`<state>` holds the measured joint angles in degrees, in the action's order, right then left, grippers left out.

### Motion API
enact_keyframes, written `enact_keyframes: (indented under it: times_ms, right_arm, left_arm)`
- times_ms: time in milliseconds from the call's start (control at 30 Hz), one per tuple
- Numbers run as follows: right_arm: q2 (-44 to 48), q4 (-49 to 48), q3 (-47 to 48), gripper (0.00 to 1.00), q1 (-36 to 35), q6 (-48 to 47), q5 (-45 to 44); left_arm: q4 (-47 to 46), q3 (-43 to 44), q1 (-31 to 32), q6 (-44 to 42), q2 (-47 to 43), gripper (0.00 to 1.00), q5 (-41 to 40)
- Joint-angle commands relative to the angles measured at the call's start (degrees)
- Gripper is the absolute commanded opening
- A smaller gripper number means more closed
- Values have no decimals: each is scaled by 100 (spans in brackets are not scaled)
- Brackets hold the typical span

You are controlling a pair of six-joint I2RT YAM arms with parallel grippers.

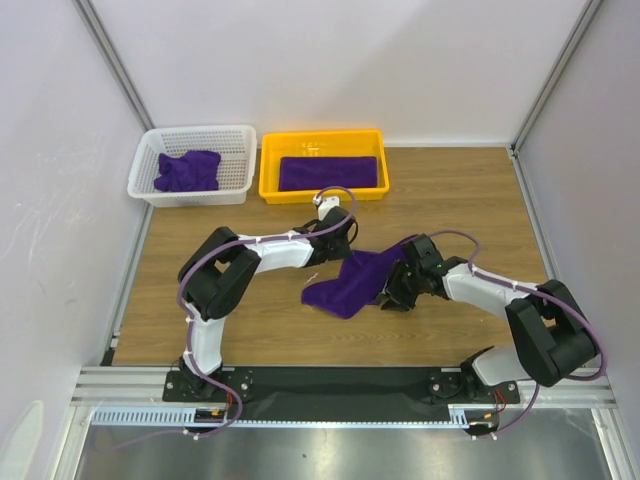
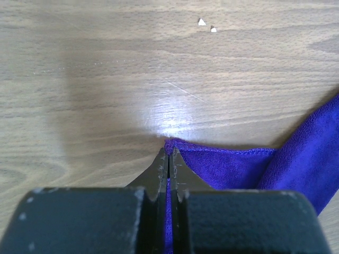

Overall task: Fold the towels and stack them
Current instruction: Flatten out the crumpled towel

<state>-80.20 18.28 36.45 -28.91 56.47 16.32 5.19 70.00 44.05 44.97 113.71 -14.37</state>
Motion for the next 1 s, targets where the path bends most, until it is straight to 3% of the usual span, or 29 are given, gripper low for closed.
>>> enact_keyframes:
  times_ms: [0, 433, 567, 667, 967]
  right_arm:
    - [-92, -176, -6, 41, -89, 145, -137]
    - [-443, -281, 213, 37, -142, 180, -752]
    - [-584, -281, 284, 22, -133, 137, -902]
    - [-584, -255, 266, 0, -133, 102, -955]
    - [408, 1009, 240, 0, -54, -557, -1280]
  left_arm:
    - [-194, -135, -107, -23, -86, 0, -40]
    - [-493, -478, -178, -50, -262, 0, 101]
    - [-493, -575, -169, -23, -297, 0, 119]
    - [-493, -619, -169, -23, -349, 0, 84]
    - [43, -390, -318, -304, -604, 0, -425]
